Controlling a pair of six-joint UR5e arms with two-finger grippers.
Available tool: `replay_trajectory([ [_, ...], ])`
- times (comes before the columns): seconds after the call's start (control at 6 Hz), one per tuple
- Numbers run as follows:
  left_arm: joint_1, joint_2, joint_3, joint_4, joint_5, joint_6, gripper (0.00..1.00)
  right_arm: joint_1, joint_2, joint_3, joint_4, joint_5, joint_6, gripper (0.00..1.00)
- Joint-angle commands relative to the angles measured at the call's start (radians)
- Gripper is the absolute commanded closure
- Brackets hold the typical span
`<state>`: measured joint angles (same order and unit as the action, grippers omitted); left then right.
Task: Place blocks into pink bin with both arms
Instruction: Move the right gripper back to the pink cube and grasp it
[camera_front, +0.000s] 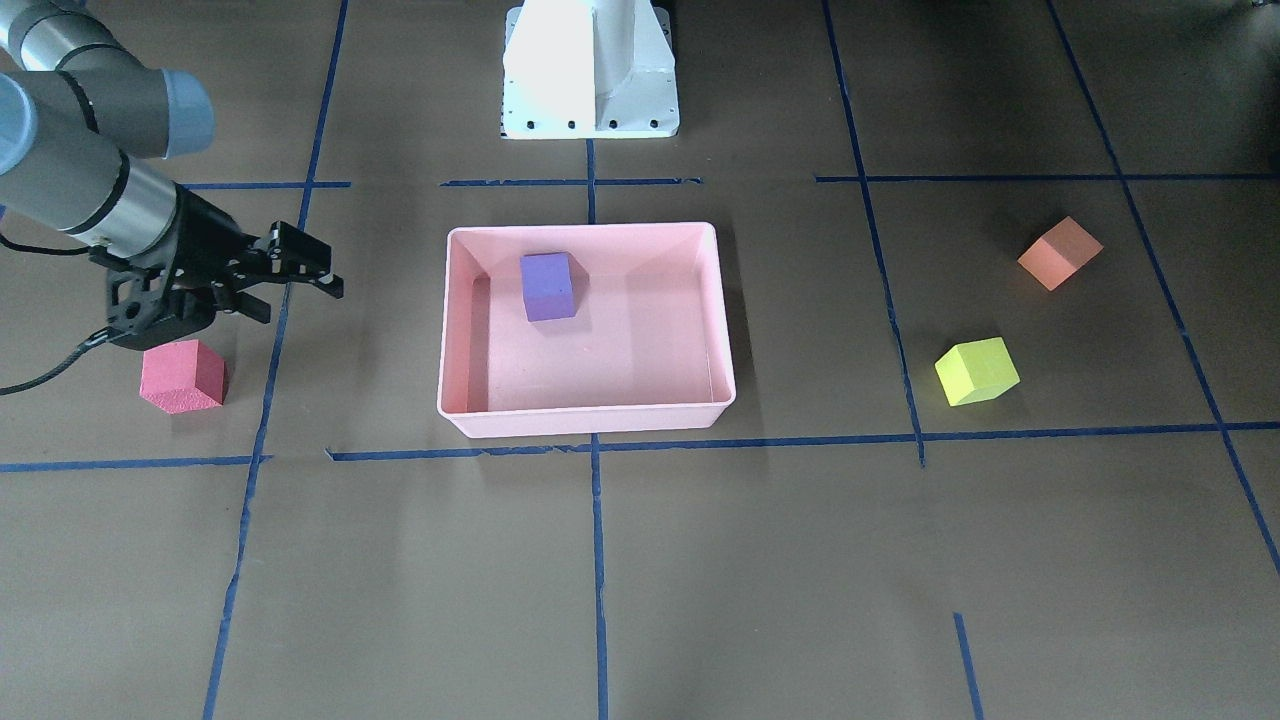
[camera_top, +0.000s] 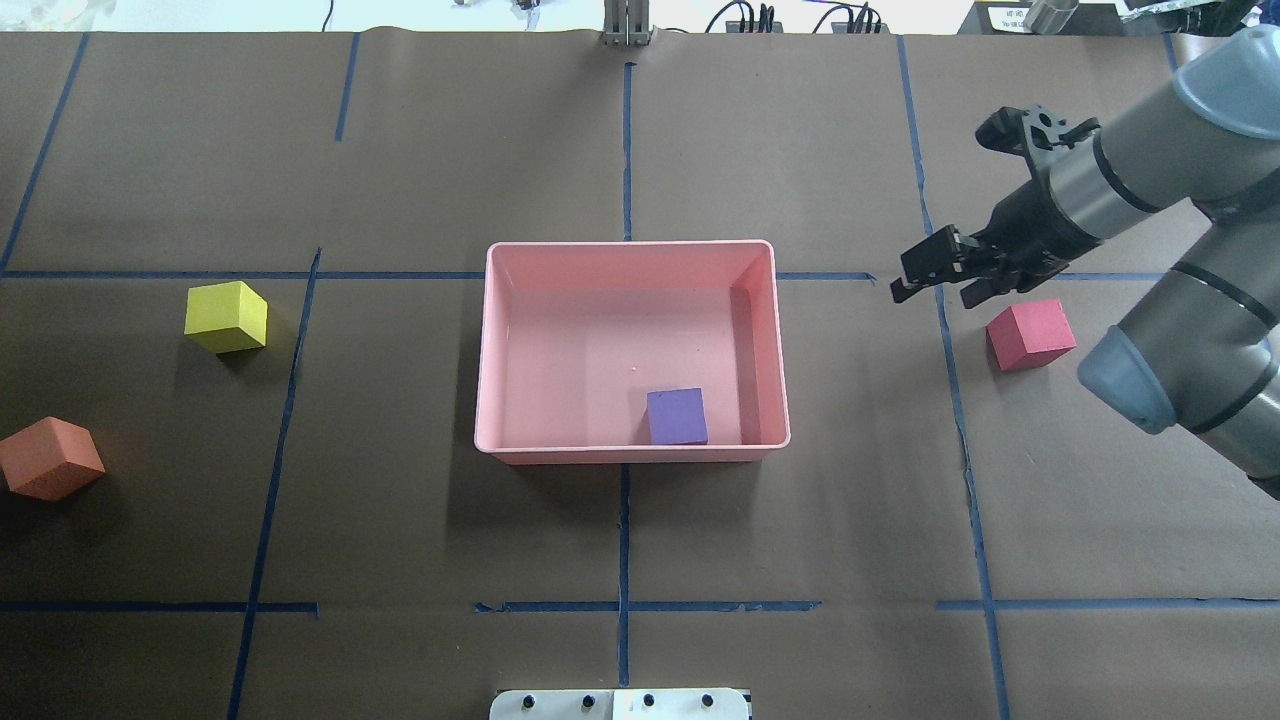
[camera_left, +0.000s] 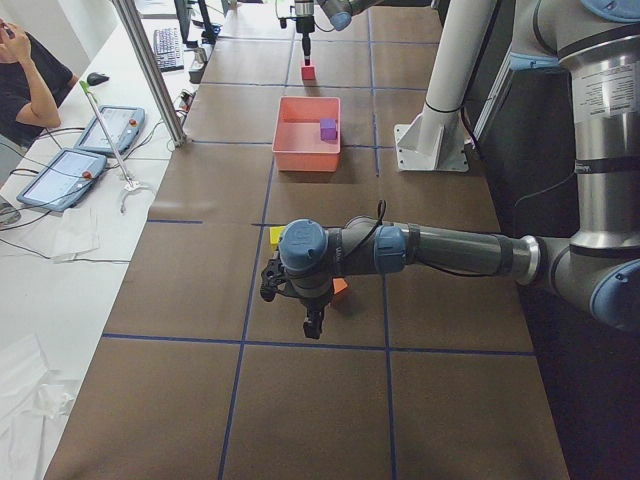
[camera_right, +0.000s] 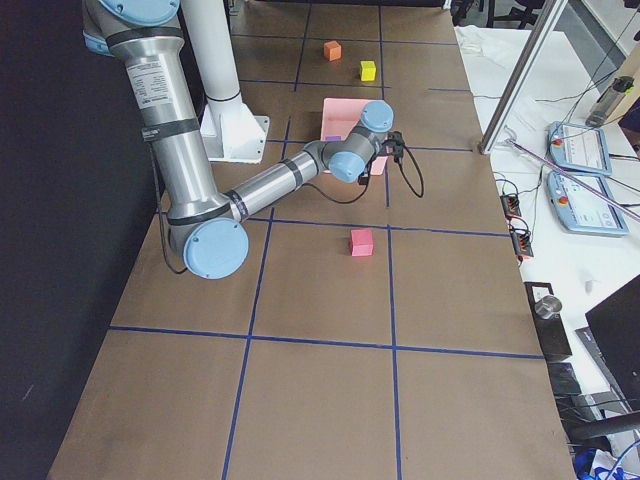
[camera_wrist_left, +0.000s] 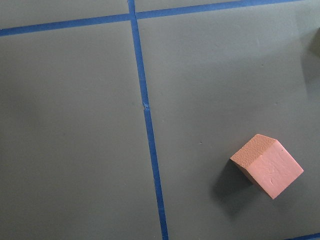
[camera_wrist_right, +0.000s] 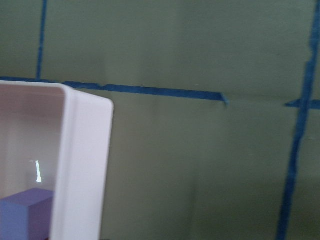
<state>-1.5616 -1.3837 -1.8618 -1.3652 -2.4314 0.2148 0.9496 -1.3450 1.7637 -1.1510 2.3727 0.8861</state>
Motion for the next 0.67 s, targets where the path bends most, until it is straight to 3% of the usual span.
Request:
replay_trajectory([
  [0.0,0.000,0.002,-0.007,0.002,-0.005,0.000,0.00,0.005,-0.072,-0.033,0.005,-0.172,-0.110,0.00],
  [0.5,-0.002,0.009,-0.022,0.003,-0.005,-0.002,0.00,-0.026,-0.075,-0.098,0.002,-0.188,-0.111,0.01],
])
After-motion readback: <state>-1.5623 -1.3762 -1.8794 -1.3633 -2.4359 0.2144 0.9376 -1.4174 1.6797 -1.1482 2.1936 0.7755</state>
